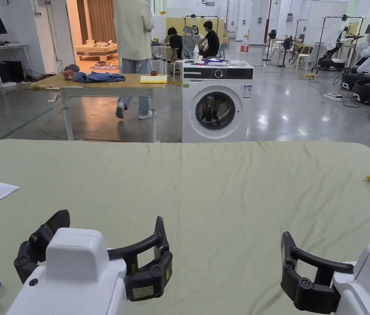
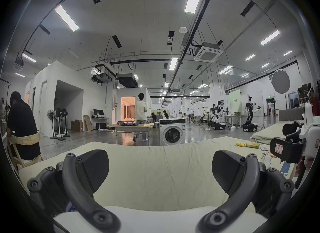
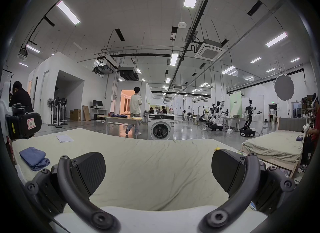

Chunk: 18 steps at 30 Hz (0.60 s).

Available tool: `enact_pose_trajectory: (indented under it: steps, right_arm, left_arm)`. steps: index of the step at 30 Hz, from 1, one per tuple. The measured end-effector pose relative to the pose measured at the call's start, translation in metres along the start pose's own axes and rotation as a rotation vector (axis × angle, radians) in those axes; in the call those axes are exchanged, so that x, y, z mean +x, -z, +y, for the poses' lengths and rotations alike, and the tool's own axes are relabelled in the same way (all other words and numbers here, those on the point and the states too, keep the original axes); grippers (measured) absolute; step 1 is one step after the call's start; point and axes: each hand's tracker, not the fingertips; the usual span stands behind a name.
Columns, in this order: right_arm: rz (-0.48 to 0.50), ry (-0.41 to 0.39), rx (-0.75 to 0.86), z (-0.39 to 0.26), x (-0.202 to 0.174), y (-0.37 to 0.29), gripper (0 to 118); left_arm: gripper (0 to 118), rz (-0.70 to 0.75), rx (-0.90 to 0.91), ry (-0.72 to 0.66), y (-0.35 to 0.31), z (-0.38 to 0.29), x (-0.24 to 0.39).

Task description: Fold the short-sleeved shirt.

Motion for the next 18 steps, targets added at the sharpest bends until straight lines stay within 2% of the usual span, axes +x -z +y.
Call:
enact_pose_trajectory:
  steps: [11, 15, 18]
  right_arm:
    - [0.014, -0.014, -0.032, -0.002, -0.003, 0.004, 118]
    - [0.018, -0.013, -0.042, -0.002, -0.004, 0.006, 118]
    - [0.020, -0.012, -0.051, -0.003, -0.005, 0.008, 118]
  left_arm:
    - [108, 0.048, -0.055, 0.005, 0.008, -0.005, 0.004]
    - [108, -0.016, -0.092, -0.047, 0.007, -0.010, 0.003]
    - [108, -0.003, -0.113, -0.040, 0.008, -0.011, 0.006]
